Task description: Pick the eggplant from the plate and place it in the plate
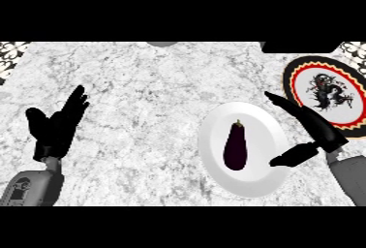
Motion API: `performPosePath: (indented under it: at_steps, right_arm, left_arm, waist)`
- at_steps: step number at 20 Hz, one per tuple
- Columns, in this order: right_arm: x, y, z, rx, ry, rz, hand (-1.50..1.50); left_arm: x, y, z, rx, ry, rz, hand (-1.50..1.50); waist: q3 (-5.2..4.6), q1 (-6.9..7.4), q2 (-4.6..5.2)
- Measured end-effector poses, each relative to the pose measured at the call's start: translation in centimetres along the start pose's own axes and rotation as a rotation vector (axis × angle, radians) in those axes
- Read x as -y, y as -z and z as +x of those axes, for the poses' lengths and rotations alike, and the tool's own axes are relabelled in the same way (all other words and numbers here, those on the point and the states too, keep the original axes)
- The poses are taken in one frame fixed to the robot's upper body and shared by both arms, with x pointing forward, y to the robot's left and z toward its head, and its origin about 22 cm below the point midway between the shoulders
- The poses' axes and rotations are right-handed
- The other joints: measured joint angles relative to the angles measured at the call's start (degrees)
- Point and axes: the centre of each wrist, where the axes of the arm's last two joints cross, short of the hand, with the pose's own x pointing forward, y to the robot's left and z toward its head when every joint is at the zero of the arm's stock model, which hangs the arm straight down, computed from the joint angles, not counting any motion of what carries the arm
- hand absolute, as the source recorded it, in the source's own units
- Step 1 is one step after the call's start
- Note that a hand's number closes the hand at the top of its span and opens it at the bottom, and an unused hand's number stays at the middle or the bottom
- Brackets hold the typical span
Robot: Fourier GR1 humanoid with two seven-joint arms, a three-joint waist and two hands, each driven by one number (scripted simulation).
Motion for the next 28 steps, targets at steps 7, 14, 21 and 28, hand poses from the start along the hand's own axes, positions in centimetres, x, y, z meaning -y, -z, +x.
performPosePath:
  at_steps: [7, 14, 21, 28]
  right_arm:
    - [-0.2, 1.6, 3.0, -0.109, -0.106, 0.150, -1.50]
    - [-1.4, 3.3, 4.3, -0.198, -0.265, 0.229, -1.50]
    - [-3.1, 4.6, 5.4, -0.262, -0.340, 0.316, -1.50]
    - [-4.4, 6.2, 4.8, -0.303, -0.365, 0.357, -1.50]
  left_arm:
    - [0.3, -0.2, 0.0, 0.001, 0.004, -0.005, 0.00]
    - [0.4, -0.6, -0.1, 0.005, 0.005, -0.011, 0.00]
    - [0.6, -0.1, -0.4, 0.002, 0.000, -0.004, 0.00]
    - [0.7, -0.6, -0.6, 0.002, 0.002, 0.000, 0.00]
  waist:
    - [-0.01, 0.19, 0.00]
    - [0.01, 0.32, 0.05]
    - [0.00, 0.20, 0.05]
    - [0.02, 0.31, 0.06]
